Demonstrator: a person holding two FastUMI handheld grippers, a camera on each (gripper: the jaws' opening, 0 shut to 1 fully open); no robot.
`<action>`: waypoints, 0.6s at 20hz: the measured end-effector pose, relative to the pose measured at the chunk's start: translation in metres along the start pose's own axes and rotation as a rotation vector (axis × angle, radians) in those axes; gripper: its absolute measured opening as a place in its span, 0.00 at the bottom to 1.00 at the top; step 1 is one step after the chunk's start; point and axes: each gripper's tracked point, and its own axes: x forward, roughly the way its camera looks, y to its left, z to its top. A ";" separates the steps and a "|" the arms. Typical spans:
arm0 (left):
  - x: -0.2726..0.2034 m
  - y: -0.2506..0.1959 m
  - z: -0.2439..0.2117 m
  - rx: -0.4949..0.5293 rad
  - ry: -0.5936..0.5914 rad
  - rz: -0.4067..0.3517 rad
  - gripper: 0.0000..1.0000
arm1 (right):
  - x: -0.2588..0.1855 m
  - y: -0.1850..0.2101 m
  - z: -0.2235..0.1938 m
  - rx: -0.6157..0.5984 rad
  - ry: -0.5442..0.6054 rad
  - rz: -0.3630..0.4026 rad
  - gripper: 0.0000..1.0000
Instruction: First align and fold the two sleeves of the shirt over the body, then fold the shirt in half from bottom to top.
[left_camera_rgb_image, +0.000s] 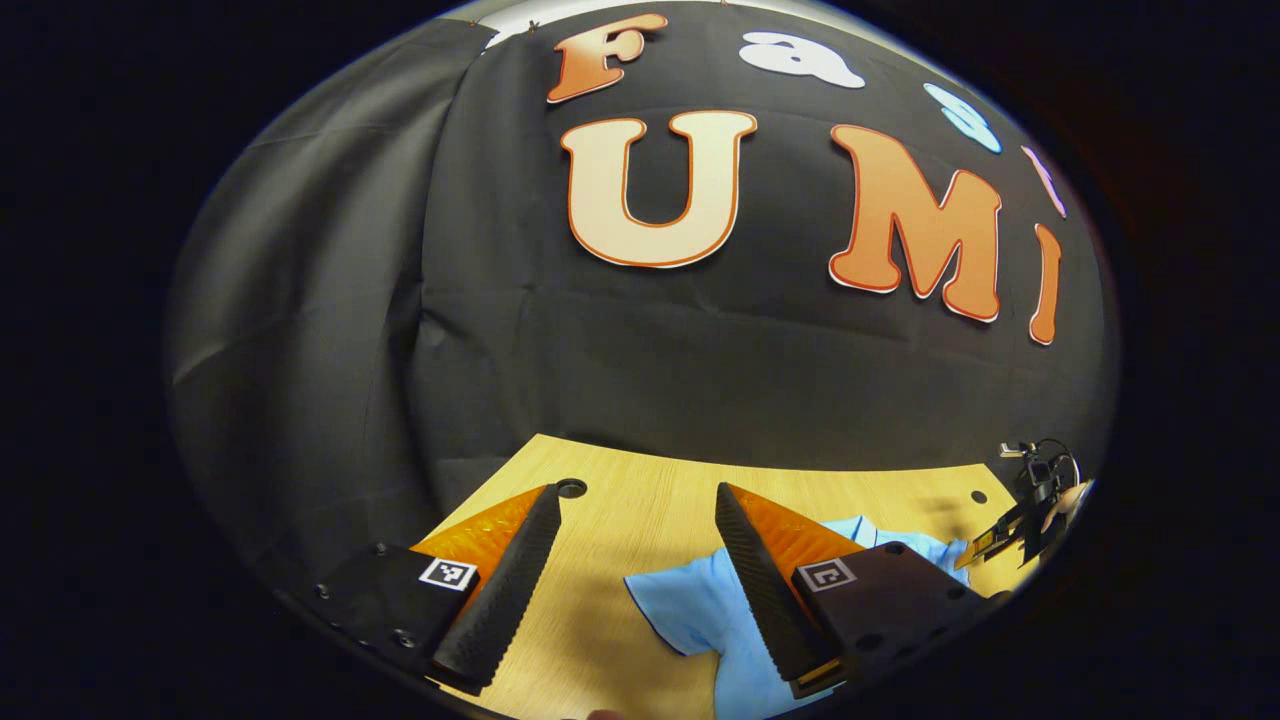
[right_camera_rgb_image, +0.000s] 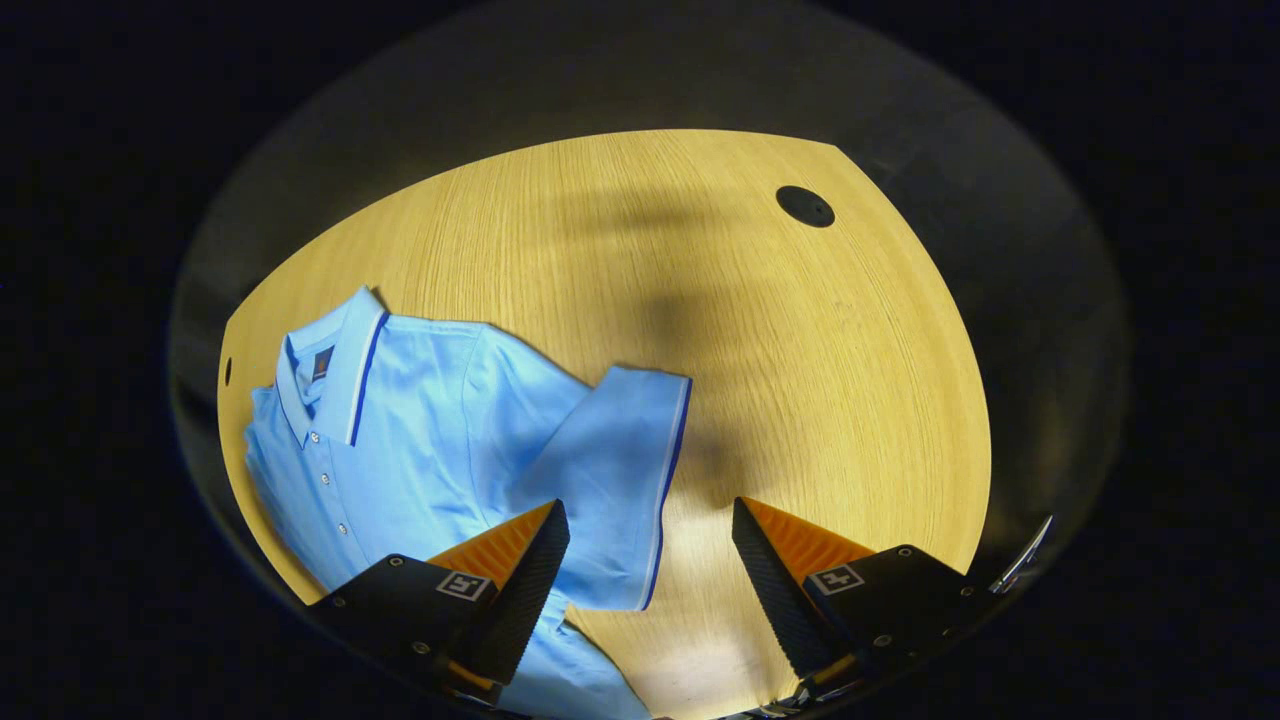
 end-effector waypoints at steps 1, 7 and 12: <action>0.000 0.000 -0.003 0.000 0.004 0.000 1.00 | 0.003 0.000 0.000 -0.003 0.002 -0.003 0.99; 0.004 -0.001 -0.004 0.007 0.016 0.001 1.00 | 0.013 0.001 -0.005 -0.008 0.035 -0.015 0.99; 0.004 0.001 -0.007 0.004 0.027 0.001 1.00 | 0.015 0.013 -0.009 0.027 0.065 0.030 0.72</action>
